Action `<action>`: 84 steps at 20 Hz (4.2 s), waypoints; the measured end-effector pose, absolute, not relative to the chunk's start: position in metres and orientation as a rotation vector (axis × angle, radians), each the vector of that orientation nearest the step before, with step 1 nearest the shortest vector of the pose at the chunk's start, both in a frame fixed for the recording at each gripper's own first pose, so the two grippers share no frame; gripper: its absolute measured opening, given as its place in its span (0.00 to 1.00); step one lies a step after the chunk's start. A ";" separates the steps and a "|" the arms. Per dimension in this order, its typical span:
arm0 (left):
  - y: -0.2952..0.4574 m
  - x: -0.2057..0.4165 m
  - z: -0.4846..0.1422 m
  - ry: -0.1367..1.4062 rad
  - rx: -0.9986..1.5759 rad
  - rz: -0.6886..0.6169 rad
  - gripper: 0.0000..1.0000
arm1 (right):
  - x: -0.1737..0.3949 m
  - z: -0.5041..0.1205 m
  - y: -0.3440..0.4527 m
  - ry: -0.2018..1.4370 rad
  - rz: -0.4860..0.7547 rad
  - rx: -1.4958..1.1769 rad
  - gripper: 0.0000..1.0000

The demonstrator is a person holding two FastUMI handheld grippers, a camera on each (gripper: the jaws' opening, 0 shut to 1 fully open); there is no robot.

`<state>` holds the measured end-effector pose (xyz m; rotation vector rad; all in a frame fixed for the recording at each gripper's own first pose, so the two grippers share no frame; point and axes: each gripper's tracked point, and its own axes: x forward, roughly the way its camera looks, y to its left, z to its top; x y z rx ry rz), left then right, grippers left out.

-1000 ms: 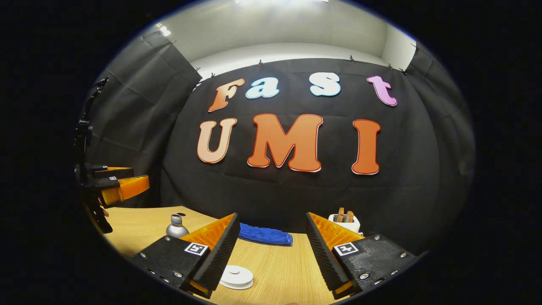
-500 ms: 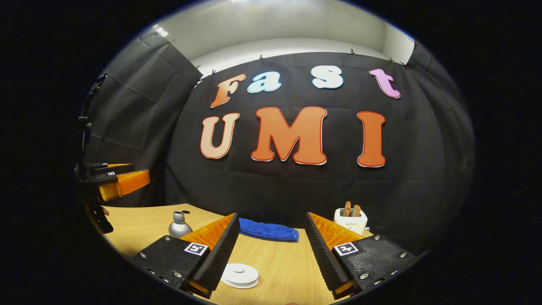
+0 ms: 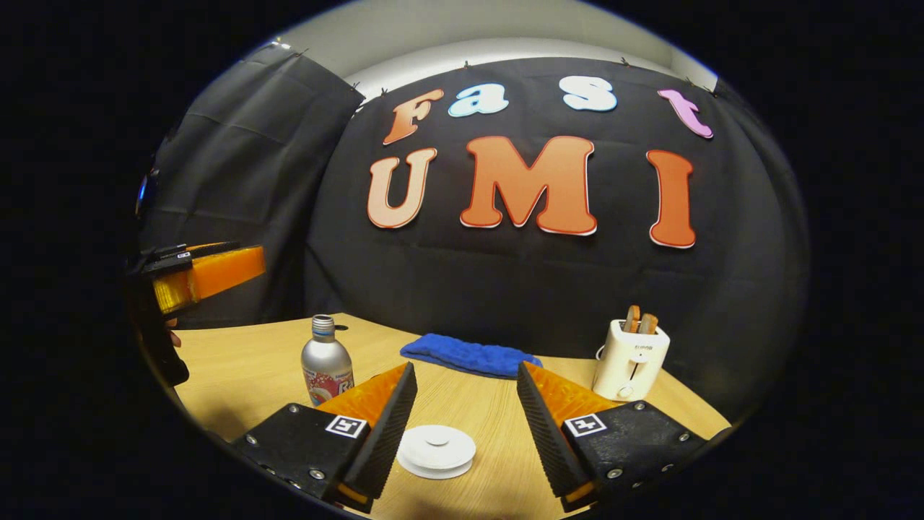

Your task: Open the teacup lid with one hand, grasp the water bottle and pour water into the teacup with the other hand; after pouring, place the water bottle on the coaster and then close the teacup lid.

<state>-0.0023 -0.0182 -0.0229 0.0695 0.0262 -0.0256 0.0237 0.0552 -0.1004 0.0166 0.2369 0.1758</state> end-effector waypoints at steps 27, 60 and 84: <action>-0.028 -0.004 -0.086 0.155 0.063 -0.052 0.95 | 0.038 -0.203 0.096 0.545 0.290 0.052 0.25; -0.086 0.037 -0.222 0.507 0.121 -0.177 0.80 | 0.005 -0.144 -0.037 0.397 0.088 0.126 0.22; -0.094 0.065 -0.189 0.257 1.101 -0.210 0.82 | -0.017 -0.153 -0.095 0.384 0.036 0.174 0.22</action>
